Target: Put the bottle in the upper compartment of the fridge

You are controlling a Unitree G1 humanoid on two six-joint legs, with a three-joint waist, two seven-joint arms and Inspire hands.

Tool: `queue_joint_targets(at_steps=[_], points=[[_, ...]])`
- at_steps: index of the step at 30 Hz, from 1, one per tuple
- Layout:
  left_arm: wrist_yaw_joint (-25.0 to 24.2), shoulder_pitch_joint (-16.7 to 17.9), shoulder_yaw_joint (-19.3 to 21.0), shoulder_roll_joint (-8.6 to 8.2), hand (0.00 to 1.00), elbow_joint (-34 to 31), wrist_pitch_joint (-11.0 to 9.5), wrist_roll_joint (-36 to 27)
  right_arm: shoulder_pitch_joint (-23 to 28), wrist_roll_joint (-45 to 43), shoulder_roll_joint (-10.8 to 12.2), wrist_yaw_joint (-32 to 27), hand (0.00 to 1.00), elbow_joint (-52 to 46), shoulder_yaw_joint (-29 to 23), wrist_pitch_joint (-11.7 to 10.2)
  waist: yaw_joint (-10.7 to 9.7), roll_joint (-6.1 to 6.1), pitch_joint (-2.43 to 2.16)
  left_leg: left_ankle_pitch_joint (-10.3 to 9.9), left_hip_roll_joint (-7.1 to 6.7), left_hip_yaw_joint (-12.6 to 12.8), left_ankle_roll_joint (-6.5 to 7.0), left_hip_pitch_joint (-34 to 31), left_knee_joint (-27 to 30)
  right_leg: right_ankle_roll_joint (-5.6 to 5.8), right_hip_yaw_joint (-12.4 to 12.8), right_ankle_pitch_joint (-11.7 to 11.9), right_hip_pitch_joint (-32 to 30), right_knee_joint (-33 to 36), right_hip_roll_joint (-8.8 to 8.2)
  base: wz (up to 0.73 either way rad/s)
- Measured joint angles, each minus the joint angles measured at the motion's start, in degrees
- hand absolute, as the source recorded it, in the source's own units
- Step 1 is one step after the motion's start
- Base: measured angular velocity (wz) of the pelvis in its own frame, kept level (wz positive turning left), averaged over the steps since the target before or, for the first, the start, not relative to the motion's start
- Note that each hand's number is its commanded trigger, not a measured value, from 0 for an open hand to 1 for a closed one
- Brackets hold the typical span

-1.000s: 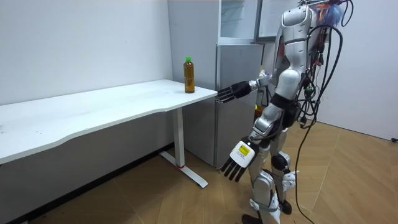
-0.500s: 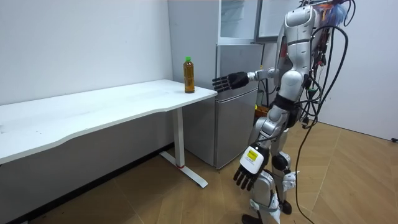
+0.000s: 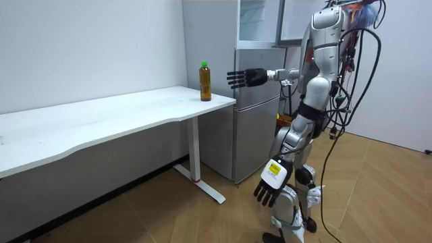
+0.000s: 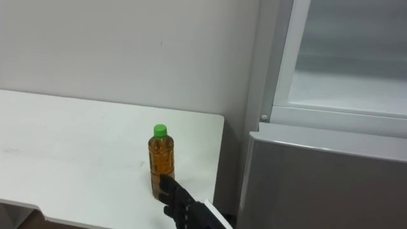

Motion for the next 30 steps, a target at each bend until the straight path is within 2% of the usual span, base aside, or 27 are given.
queue_joint_targets(at_steps=[5,10,14,20,23,24,26,30], points=[[-0.44,0.24,0.03,-0.01,0.00,0.02,0.24,0.00,-3.06,0.82,-0.18,-1.59,0.00,-0.29,-2.72,0.01,-0.12,-0.31,-0.01,0.00,0.00,-0.20,0.00,0.06,0.04,0.00,-0.38,0.00,0.17,0.01,-0.03,0.00],[-1.53,0.33,0.28,0.24,0.00,-0.08,0.38,-0.02,-5.07,2.96,-0.94,-4.15,0.00,-4.73,-5.43,0.00,-0.15,-0.56,-0.19,0.00,-0.01,-0.41,0.00,0.01,0.05,0.00,-0.55,0.00,0.17,-0.02,-0.02,0.00],[-1.79,0.36,0.68,0.30,0.00,-0.08,0.40,-0.03,-5.15,3.01,-1.15,-5.61,0.00,-5.60,-5.70,-0.02,-0.11,-0.70,-0.29,0.00,-0.01,-0.61,0.00,0.02,0.10,0.00,-0.72,0.00,0.27,-0.02,-0.02,0.01],[-2.52,0.09,0.67,0.35,0.00,-0.18,0.50,-0.02,-5.15,3.25,-2.63,-8.38,0.00,-5.62,-5.66,-0.02,-0.02,-0.76,-0.33,0.00,0.01,-0.33,0.00,-0.14,0.12,0.00,-0.71,0.00,0.12,-0.02,-0.02,0.00],[-2.53,0.10,0.68,0.35,0.00,-0.17,1.25,0.01,-5.25,3.25,-2.65,-10.15,0.00,-5.60,-5.74,-0.01,-0.13,-0.80,-0.36,0.00,0.00,-0.37,0.00,-0.29,0.10,0.00,-0.76,0.00,-0.02,-0.01,-0.02,0.00],[-2.57,0.15,0.69,0.35,0.00,-0.18,1.48,0.26,-5.67,3.25,-2.66,-10.93,0.00,-5.37,-5.87,-0.01,-0.03,-1.01,-0.50,0.00,-0.01,-0.35,0.00,-0.28,0.07,0.00,-0.83,0.00,-0.02,0.01,-0.04,0.00],[-2.70,0.26,0.79,0.34,0.00,-0.18,1.90,1.82,-7.41,3.25,-2.66,-11.82,0.00,-3.88,-6.13,0.03,0.01,-0.91,-0.41,0.01,-0.02,-0.30,0.00,-0.23,0.05,0.00,-0.83,0.00,-0.02,0.01,-0.05,0.00],[-3.72,0.24,1.80,0.37,0.00,-0.44,2.84,2.60,-10.90,3.30,-2.54,-14.58,0.00,-1.95,-6.36,0.46,0.04,-1.22,-0.52,0.02,-0.01,-0.35,0.00,-0.18,0.01,0.00,-1.27,0.00,0.13,-0.01,-0.07,0.01]])
